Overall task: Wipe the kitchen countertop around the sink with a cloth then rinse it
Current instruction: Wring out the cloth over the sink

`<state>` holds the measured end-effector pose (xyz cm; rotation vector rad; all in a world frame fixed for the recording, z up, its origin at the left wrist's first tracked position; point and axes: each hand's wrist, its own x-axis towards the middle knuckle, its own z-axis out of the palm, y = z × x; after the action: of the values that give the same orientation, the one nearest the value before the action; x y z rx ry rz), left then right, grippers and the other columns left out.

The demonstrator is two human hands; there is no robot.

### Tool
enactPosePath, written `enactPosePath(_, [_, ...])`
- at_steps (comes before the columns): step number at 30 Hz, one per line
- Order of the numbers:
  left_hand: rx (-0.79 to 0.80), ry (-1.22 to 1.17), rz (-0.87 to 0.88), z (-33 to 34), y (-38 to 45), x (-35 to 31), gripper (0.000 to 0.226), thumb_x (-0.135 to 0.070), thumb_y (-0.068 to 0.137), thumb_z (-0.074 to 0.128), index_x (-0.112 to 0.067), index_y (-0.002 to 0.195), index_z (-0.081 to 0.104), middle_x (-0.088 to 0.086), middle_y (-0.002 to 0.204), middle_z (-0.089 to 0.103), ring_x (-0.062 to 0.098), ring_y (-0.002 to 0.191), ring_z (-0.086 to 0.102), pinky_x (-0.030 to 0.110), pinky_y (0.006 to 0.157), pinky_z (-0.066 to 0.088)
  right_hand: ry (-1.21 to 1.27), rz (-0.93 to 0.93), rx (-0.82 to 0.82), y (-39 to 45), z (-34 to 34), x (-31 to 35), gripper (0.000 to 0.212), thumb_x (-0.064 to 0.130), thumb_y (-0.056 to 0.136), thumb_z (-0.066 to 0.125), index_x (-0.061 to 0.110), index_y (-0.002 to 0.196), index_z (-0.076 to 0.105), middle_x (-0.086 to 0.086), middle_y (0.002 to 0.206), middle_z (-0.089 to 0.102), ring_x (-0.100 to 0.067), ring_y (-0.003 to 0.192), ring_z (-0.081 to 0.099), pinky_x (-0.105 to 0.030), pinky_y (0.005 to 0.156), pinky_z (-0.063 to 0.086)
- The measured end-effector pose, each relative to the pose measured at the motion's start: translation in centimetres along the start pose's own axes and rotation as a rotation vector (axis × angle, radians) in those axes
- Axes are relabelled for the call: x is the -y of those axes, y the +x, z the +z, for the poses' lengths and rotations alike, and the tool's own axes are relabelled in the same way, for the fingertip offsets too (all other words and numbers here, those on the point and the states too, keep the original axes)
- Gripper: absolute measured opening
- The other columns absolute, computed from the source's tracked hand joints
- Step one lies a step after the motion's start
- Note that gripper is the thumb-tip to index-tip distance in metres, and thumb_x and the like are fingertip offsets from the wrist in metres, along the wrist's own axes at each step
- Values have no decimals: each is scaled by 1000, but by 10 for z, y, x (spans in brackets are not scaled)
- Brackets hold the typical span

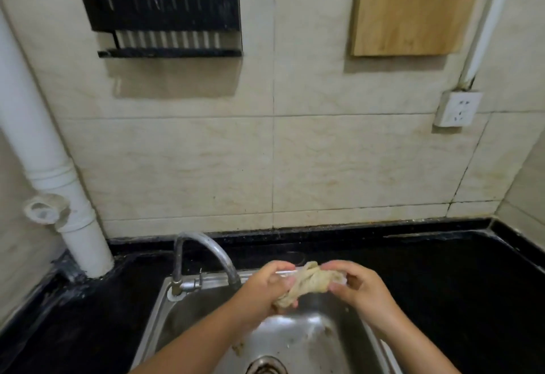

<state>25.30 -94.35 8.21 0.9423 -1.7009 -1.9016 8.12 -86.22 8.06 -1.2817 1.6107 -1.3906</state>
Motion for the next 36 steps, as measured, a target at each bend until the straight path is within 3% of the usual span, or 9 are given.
enactPosePath(2, [27, -54, -34, -4, -3, -14, 11, -9, 93, 47, -12, 103, 51, 6, 72, 60, 8, 51, 58, 16, 45, 42, 26, -36, -41, 6, 5, 14, 49, -15, 74, 65, 33, 68, 71, 8, 85, 68, 9, 73, 64, -5, 68, 47])
enactPosePath(6, [-5, 214, 100, -18, 3, -38, 18, -29, 82, 61, -23, 96, 53, -3, 87, 58, 7, 77, 55, 20, 72, 45, -25, -130, -56, 21, 19, 45, 31, -5, 80, 65, 19, 99, 64, 14, 90, 61, 9, 74, 61, -2, 67, 44])
enactPosePath(9, [-35, 320, 148, -27, 2, -55, 20, -10, 84, 63, -13, 103, 56, -4, 80, 61, 7, 76, 57, 26, 81, 47, -17, -196, -66, 31, 30, 69, 37, -9, 80, 62, 26, 90, 57, 9, 86, 62, -5, 79, 58, -4, 67, 45])
enactPosePath(15, [-223, 188, 186, -44, -9, -94, 33, 7, 87, 42, -15, 67, 56, 0, 66, 57, 9, 66, 53, 15, 58, 46, -9, -215, 81, 42, 35, 106, 38, -17, 79, 55, 18, 68, 59, 9, 104, 58, -6, 97, 55, -17, 80, 46])
enactPosePath(20, [-230, 14, 226, -60, -24, -106, 32, 9, 87, 33, -11, 71, 52, 5, 66, 51, 13, 60, 50, 19, 50, 45, 36, -178, 125, 44, 43, 117, 35, -13, 85, 52, 19, 76, 63, 0, 76, 57, 0, 55, 53, -11, 47, 40])
enactPosePath(22, [-174, -60, 240, -63, -30, -102, 25, 6, 89, 38, -12, 80, 52, 4, 71, 53, 13, 63, 51, 19, 50, 44, 60, -174, 138, 43, 50, 113, 36, -9, 87, 52, 25, 87, 62, 1, 75, 58, 5, 58, 56, -10, 51, 44])
enactPosePath(26, [-170, -28, 228, -71, -36, -81, 14, -2, 89, 52, -11, 99, 57, 5, 84, 63, 13, 72, 62, 20, 62, 50, -66, -165, 126, 45, 65, 101, 38, -4, 86, 56, 25, 110, 56, 2, 88, 59, -14, 84, 55, -18, 71, 49])
enactPosePath(32, [-410, -86, 301, -87, -42, -69, 11, -7, 92, 48, -10, 88, 58, 8, 82, 62, 19, 74, 59, 28, 62, 50, -207, 14, 223, 44, 76, 83, 18, 6, 87, 58, 17, 72, 58, 2, 75, 56, -11, 75, 51, -23, 74, 40])
enactPosePath(36, [-524, 118, 366, -93, -44, -67, 14, -11, 93, 47, -18, 83, 55, 5, 82, 60, 18, 75, 57, 27, 63, 47, 157, 111, 245, 44, 93, 81, 27, 4, 95, 42, 11, 69, 44, -3, 74, 57, -15, 74, 58, -25, 72, 51])
